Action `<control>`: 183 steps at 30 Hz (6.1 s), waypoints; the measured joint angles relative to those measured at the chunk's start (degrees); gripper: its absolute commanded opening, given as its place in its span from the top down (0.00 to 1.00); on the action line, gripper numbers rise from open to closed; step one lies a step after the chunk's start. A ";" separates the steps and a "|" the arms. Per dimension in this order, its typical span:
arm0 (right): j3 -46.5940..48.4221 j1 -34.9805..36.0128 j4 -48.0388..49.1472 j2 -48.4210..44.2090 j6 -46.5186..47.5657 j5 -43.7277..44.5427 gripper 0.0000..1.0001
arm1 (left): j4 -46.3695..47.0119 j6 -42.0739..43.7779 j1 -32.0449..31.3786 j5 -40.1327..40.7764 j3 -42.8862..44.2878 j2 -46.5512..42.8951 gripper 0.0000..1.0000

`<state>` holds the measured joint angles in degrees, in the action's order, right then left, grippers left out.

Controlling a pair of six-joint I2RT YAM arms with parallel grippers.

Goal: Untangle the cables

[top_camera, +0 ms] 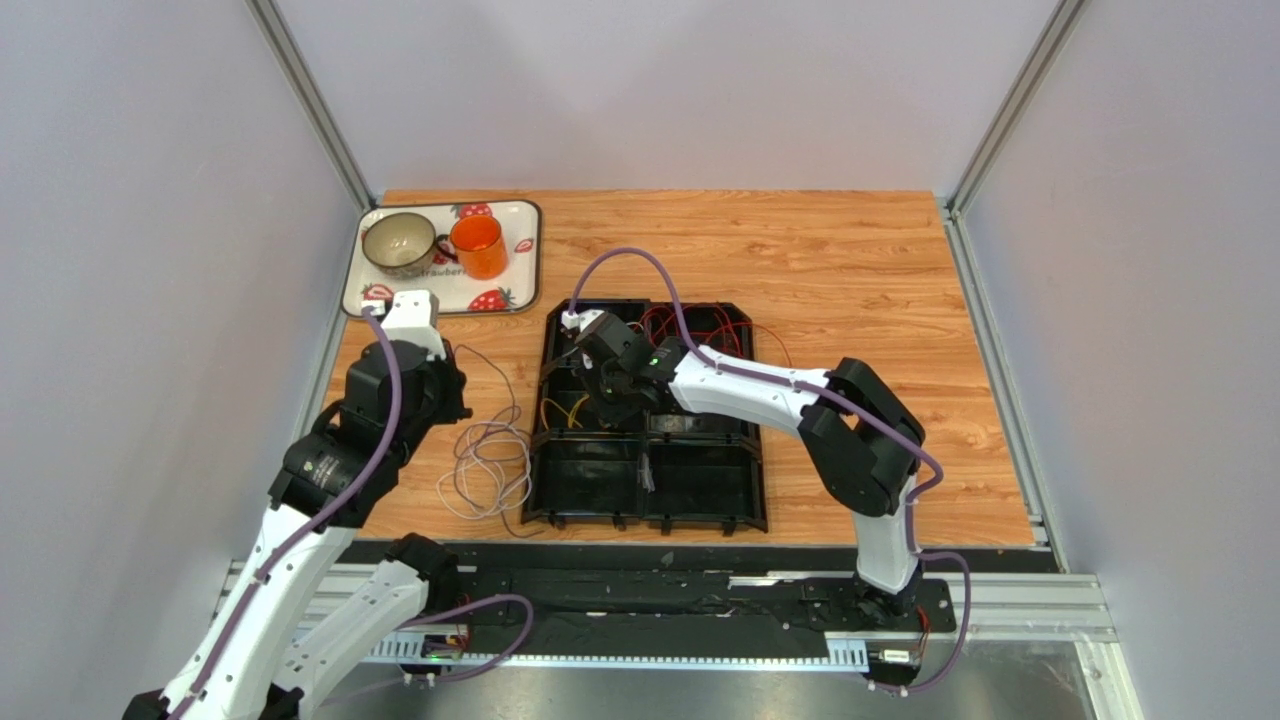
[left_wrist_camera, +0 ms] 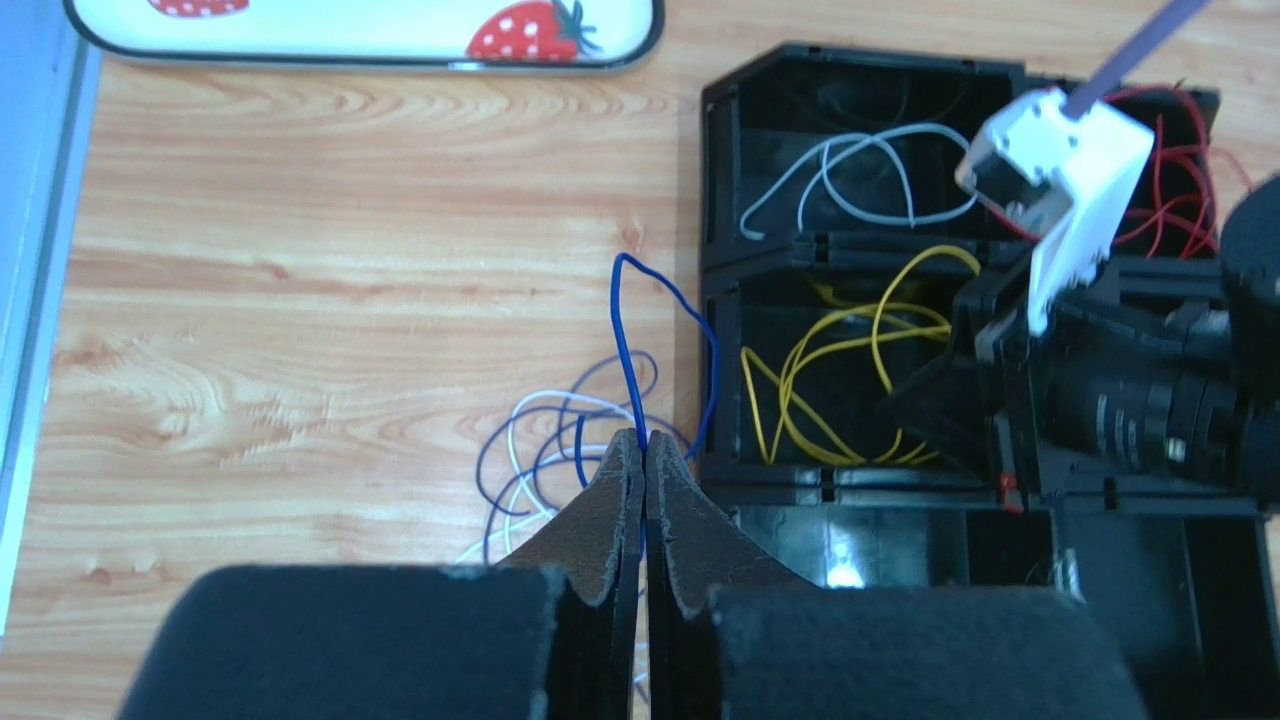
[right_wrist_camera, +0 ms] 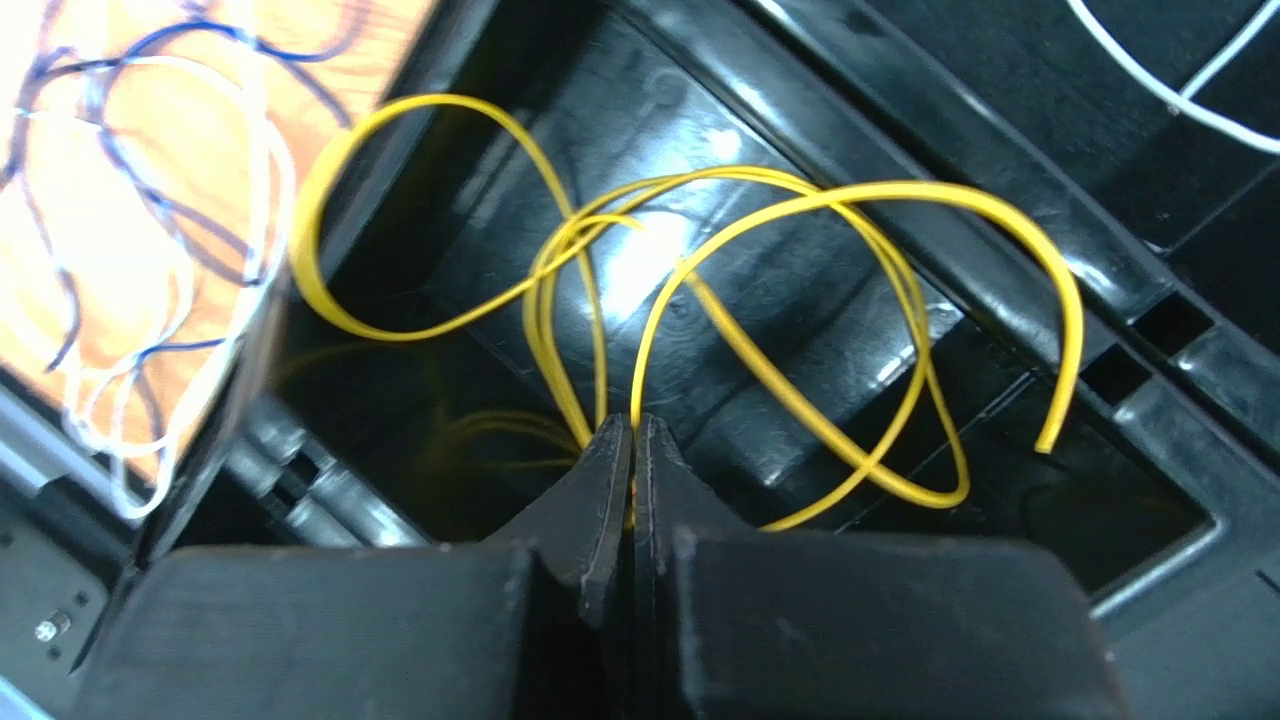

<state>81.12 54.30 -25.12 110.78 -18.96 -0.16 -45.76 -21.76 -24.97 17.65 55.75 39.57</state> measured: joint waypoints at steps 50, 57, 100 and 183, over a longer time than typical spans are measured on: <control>33.48 7.02 -12.81 20.41 2.45 -9.97 0.43 | 0.17 -3.50 0.00 8.59 -7.08 -25.44 1.00; 34.25 7.02 -12.70 20.52 2.54 -10.60 0.49 | 0.20 -3.48 0.59 8.31 -7.37 -25.44 1.00; 38.45 7.08 -12.26 13.11 2.10 -11.93 1.00 | 0.22 -3.58 0.70 6.58 -7.39 -24.28 0.43; -4.24 -5.53 -1.14 -46.69 10.25 20.59 1.00 | 0.22 -3.63 0.72 5.16 -7.39 -18.60 0.43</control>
<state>76.88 48.77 -26.26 64.10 -8.71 20.43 -45.54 -25.39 -24.25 22.81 48.36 20.97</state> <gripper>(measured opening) 0.011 0.576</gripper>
